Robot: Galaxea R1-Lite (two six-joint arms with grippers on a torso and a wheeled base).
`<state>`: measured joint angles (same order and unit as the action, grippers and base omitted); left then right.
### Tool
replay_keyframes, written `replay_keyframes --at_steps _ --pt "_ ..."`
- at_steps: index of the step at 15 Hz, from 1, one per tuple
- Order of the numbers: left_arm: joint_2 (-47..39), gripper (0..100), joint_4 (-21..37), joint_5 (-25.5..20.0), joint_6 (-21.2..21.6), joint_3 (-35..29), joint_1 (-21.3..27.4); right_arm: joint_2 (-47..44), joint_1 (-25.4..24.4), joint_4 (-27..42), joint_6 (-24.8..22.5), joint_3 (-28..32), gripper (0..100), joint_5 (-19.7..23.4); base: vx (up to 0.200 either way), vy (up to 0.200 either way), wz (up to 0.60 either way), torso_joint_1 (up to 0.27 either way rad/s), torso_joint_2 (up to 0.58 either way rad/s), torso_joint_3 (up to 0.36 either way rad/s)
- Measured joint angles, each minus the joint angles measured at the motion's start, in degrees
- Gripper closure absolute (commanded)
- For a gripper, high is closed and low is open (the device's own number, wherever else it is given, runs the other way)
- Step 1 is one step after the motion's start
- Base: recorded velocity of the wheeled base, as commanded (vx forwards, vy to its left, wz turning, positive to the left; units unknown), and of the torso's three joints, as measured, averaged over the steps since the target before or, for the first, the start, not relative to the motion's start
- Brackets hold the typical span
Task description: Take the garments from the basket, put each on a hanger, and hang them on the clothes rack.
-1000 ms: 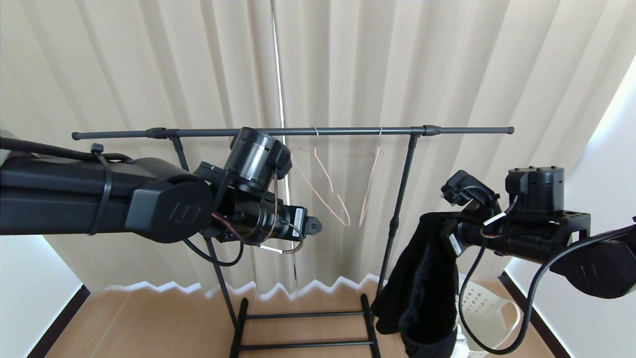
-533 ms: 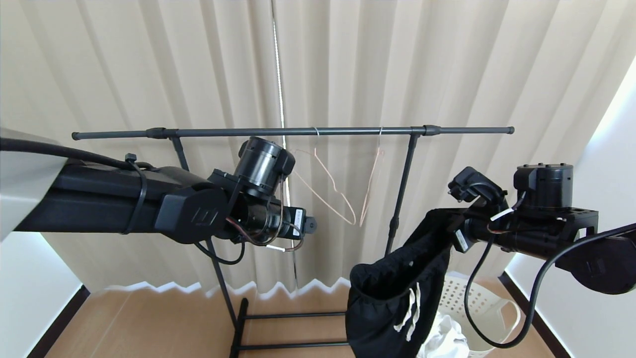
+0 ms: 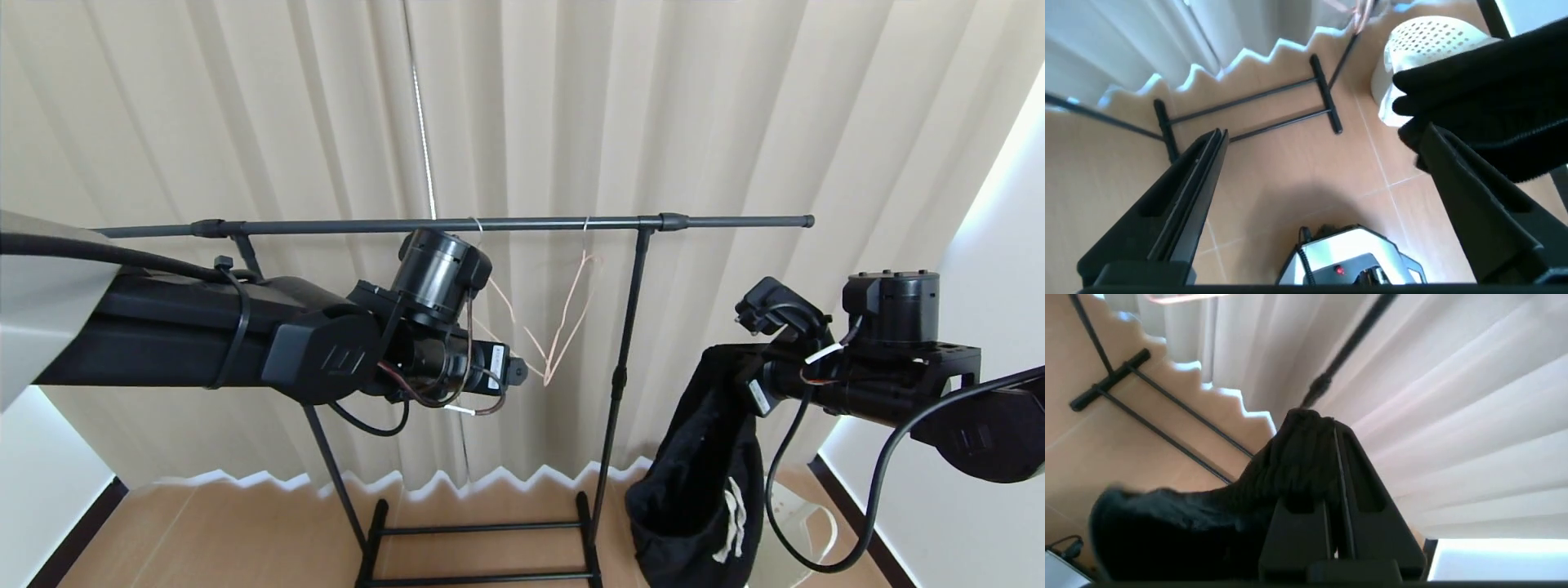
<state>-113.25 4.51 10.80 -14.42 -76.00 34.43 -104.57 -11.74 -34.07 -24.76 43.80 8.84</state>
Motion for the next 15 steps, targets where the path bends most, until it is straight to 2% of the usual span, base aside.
replay_keyframes --at_steps 2,8,15 --pt "-0.6 0 -1.6 0.3 0.0 0.0 -0.3 -0.1 -0.1 0.0 -0.1 0.0 100 0.0 0.200 0.000 0.00 0.015 0.00 0.002" --pt "-3.1 0 -6.9 0.5 -0.2 -1.0 -0.4 -0.2 -0.1 0.0 -0.1 -0.1 100 0.0 0.000 0.000 0.00 0.000 0.00 0.000" --pt "-12.9 0 -6.6 5.6 -0.5 -13.3 -2.0 -0.2 0.0 0.0 -0.1 0.0 100 0.0 0.000 0.000 0.00 0.000 0.00 0.000"
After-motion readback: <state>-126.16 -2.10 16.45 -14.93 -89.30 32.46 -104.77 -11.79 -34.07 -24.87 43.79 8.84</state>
